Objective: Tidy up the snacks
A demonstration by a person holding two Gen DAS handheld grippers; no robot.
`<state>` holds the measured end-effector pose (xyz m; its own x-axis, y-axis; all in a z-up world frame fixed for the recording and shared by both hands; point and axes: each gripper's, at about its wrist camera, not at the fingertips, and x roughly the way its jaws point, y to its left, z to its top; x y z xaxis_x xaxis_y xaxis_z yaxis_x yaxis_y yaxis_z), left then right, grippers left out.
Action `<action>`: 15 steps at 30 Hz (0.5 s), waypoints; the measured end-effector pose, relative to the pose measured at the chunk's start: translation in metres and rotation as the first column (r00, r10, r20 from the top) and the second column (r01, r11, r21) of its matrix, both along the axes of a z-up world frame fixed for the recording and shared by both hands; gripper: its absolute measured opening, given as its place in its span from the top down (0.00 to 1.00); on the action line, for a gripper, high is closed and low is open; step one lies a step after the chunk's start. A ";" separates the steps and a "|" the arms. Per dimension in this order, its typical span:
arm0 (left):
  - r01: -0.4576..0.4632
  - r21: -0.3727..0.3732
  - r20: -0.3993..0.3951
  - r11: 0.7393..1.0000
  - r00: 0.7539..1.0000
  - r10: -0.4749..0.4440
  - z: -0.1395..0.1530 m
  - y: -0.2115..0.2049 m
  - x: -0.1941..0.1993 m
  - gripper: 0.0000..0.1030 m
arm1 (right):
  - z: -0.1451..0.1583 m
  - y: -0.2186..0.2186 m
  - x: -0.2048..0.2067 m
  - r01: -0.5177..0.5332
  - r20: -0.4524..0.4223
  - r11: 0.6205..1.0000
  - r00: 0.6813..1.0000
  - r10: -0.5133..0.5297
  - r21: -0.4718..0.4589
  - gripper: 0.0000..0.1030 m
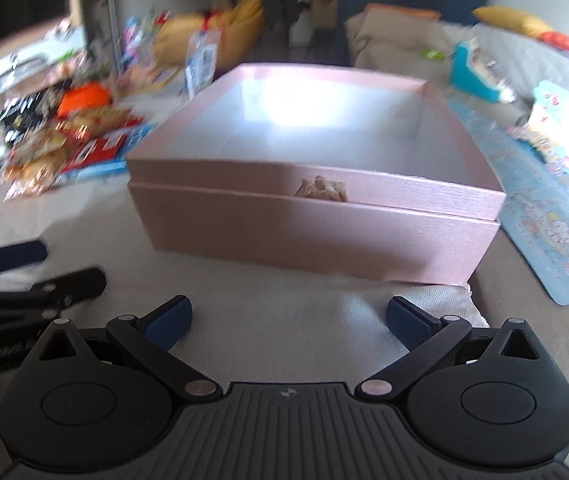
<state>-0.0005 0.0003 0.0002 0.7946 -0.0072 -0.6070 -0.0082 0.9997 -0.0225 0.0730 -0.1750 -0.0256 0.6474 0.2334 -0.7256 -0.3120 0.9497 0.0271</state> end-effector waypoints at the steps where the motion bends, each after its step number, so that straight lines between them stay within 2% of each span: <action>1: 0.000 -0.003 0.000 1.000 1.000 0.000 0.000 0.000 0.000 0.27 | 0.000 0.003 0.000 -0.004 -0.001 1.000 1.000 0.004 -0.018 0.00; 5: 0.025 -0.063 0.004 0.998 1.000 -0.025 0.001 0.014 -0.003 0.27 | 0.006 0.010 0.006 -0.013 -0.055 0.998 0.998 0.010 -0.055 0.00; 6: 0.036 -0.085 -0.002 0.996 0.999 -0.036 0.002 0.020 -0.001 0.29 | 0.008 0.013 0.007 -0.026 -0.066 0.997 0.998 0.021 -0.072 0.03; 7: 0.038 -0.104 -0.011 0.994 0.999 -0.040 0.004 0.027 0.001 0.35 | 0.013 0.018 0.006 -0.050 -0.061 0.995 0.997 0.045 -0.084 0.09; 8: 0.029 -0.125 -0.018 0.992 0.999 -0.031 0.008 0.035 0.001 0.36 | 0.022 0.025 -0.001 -0.098 -0.033 0.991 0.995 0.096 -0.094 0.23; 9: 0.005 -0.139 -0.017 0.990 1.000 -0.008 0.012 0.045 0.000 0.36 | 0.032 0.032 -0.009 -0.142 0.008 0.984 0.990 0.143 -0.104 0.25; 12: -0.063 -0.156 0.005 0.986 0.998 0.065 0.027 0.074 0.002 0.37 | 0.066 0.057 -0.021 -0.234 0.159 0.964 0.955 0.252 -0.126 0.25; 15: -0.097 -0.184 0.039 0.978 0.994 0.106 0.040 0.098 0.001 0.37 | 0.096 0.076 0.003 -0.223 0.220 0.971 0.946 0.238 -0.091 0.25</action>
